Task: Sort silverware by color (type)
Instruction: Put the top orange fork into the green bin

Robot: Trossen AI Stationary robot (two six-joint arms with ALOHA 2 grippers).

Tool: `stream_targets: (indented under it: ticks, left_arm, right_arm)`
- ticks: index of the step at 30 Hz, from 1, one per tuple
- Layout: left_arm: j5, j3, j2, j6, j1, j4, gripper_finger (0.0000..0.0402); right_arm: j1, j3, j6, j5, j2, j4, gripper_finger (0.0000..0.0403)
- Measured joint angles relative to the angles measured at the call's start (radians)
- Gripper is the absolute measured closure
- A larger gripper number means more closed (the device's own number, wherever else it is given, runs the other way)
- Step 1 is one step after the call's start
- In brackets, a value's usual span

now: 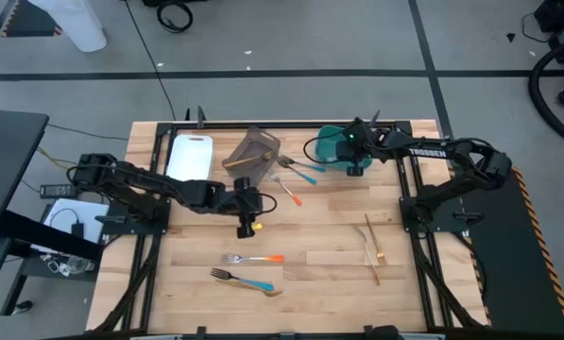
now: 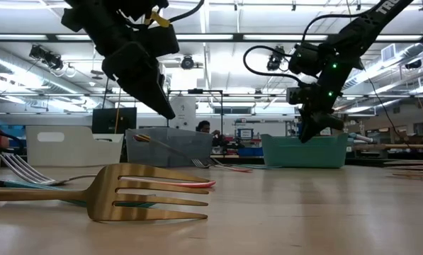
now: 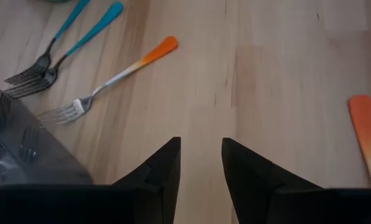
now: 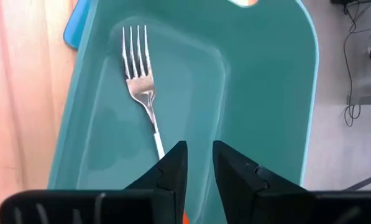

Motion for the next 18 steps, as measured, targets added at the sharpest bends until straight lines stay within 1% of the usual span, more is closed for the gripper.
stream_targets:
  ticks: [3, 6, 9, 13, 16, 18]
  left_arm:
    - [-0.001, 0.000, 0.000, 0.008, 0.013, 0.013, 0.0276]
    - [-0.002, 0.000, 0.000, 0.052, 0.029, 0.014, 0.0276]
    - [-0.004, 0.000, 0.000, 0.147, 0.045, 0.016, 0.0276]
    - [-0.008, 0.000, 0.000, 0.330, 0.068, 0.043, 0.0276]
    - [-0.029, 0.000, 0.000, 0.341, 0.087, 0.085, 0.0276]
    - [-0.033, 0.001, 0.004, 0.340, 0.107, 0.108, 0.0276]
  right_arm:
    - [0.003, 0.000, 0.024, 0.006, 0.000, 0.016, 0.0310]
    - [0.016, 0.000, 0.081, 0.064, 0.000, 0.046, 0.0306]
    - [0.036, 0.000, 0.145, 0.115, -0.003, 0.061, 0.0304]
    - [0.073, 0.000, 0.230, 0.171, -0.003, 0.064, 0.0304]
    - [0.103, 0.000, 0.276, 0.223, -0.003, 0.068, 0.0304]
    - [0.127, 0.000, 0.320, 0.276, -0.003, 0.092, 0.0305]
